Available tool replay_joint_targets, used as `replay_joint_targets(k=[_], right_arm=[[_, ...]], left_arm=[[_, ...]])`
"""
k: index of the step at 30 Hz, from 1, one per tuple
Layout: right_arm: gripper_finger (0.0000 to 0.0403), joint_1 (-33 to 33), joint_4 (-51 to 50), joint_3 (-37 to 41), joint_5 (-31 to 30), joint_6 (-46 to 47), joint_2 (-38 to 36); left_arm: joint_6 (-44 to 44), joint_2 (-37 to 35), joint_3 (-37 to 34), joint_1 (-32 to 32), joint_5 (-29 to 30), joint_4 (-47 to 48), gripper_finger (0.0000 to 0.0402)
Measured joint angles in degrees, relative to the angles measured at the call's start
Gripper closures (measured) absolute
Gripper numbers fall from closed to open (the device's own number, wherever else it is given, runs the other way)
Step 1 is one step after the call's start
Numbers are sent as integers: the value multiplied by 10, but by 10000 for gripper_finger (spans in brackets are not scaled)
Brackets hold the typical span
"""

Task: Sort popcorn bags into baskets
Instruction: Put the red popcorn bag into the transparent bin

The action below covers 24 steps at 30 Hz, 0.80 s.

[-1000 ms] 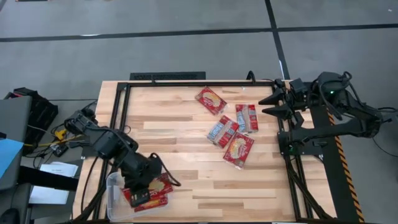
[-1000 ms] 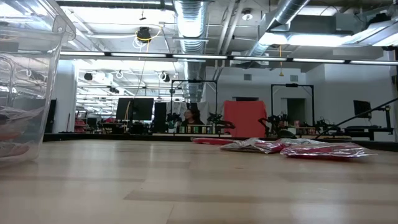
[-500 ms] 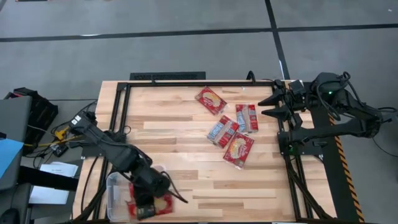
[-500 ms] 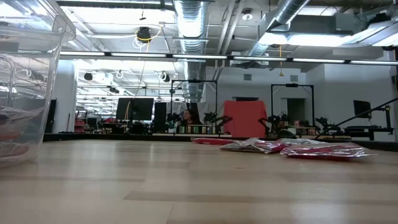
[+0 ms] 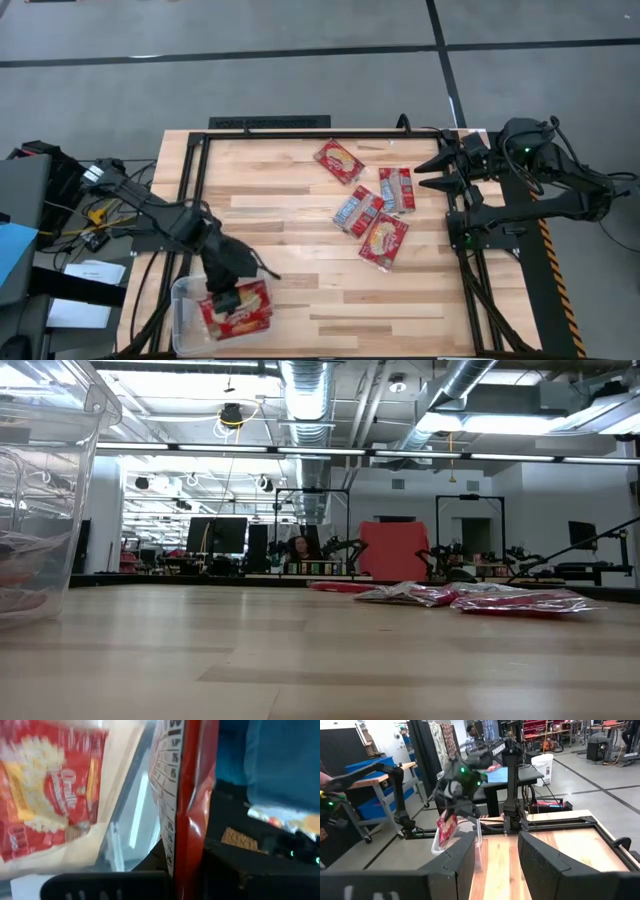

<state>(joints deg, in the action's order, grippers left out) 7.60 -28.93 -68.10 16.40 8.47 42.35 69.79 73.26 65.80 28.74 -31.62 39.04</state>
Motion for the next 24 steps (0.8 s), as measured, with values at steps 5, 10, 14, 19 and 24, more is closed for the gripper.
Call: replay_joint_targets(k=[5, 10, 14, 19, 24], right_arm=[[225, 0, 1, 0, 0, 0, 0], [232, 0, 7, 0, -15, 0, 0], [238, 0, 7, 0, -41, 3, 5], [241, 0, 7, 0, -76, 0, 5], [237, 1, 7, 0, -108, 0, 5]], left_arm=[[14, -54, -68, 0, -13, -39, 399], [-36, -95, -95, -3, -12, -18, 399], [-67, -97, -137, -11, -48, -21, 399], [-94, -94, -193, -29, -74, -89, 399], [-96, -94, -229, -41, -62, -134, 390]])
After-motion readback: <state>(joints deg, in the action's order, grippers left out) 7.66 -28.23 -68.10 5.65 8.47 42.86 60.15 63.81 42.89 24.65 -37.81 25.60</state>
